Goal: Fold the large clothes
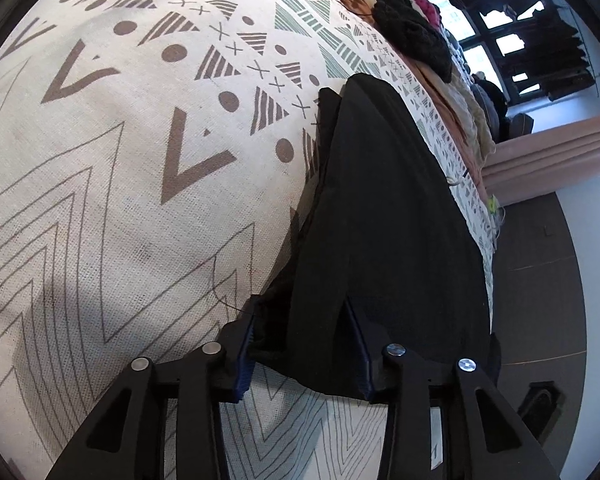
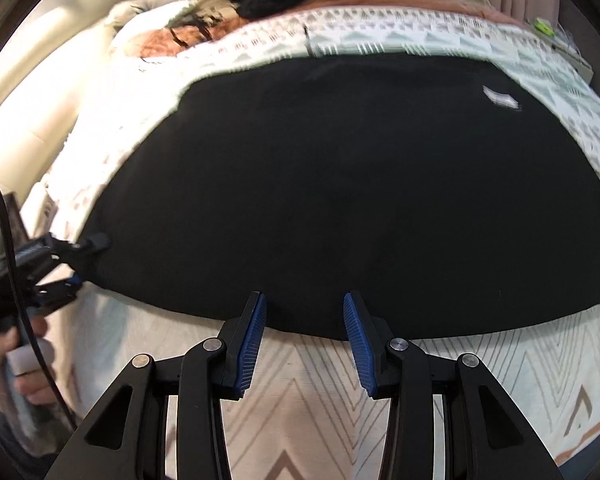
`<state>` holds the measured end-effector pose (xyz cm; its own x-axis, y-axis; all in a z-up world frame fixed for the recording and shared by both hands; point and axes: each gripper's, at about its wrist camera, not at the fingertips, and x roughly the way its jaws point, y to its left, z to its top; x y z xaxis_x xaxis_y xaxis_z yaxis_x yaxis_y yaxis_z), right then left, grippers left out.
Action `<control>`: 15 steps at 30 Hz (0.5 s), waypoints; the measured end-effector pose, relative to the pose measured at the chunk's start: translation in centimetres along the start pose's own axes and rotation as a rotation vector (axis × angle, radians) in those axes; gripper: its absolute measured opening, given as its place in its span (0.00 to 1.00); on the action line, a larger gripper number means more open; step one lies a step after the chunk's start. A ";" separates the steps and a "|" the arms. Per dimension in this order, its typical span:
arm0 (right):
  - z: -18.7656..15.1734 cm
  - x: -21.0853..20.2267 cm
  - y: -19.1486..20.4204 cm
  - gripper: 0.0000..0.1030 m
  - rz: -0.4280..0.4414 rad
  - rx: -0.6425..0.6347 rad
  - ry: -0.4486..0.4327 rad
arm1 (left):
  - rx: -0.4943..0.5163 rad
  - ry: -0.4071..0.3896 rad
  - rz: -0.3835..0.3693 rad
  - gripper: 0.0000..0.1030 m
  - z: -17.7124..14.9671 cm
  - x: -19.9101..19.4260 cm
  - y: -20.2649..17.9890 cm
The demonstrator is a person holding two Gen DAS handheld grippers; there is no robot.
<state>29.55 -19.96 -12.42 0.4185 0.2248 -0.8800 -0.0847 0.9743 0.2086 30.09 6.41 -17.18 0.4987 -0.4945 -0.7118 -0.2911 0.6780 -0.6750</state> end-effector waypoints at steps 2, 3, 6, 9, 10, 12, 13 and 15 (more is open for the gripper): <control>0.0 0.8 -0.7 0.38 0.004 0.032 0.014 | -0.015 0.001 -0.005 0.36 0.0 -0.1 0.3; 0.2 1.1 -1.1 0.37 0.005 0.046 0.018 | -0.017 0.001 -0.002 0.35 -0.1 -0.1 0.3; 0.9 1.6 -1.4 0.36 -0.004 0.050 0.014 | -0.026 -0.005 0.015 0.34 -0.3 -0.1 0.1; 1.9 2.0 -1.6 0.36 -0.009 0.050 0.013 | -0.029 -0.007 0.032 0.34 -0.4 -0.3 -0.1; 2.3 2.1 -1.7 0.36 -0.007 0.054 0.009 | -0.031 -0.007 0.034 0.34 -0.5 -0.2 -0.1; 3.1 2.3 -1.7 0.36 -0.005 0.053 0.004 | -0.039 -0.005 0.037 0.34 -0.4 -0.2 -0.2; 3.5 2.4 -1.8 0.36 -0.004 0.052 0.001 | -0.041 -0.004 0.041 0.34 -0.4 -0.2 -0.2; 4.5 2.8 -1.8 0.36 -0.005 0.048 -0.004 | -0.049 -0.004 0.052 0.33 -0.5 -0.1 -0.3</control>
<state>34.97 -21.14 -13.33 0.4221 0.2201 -0.8794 -0.0391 0.9736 0.2249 29.75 6.01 -16.94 0.4853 -0.4569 -0.7455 -0.3564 0.6752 -0.6458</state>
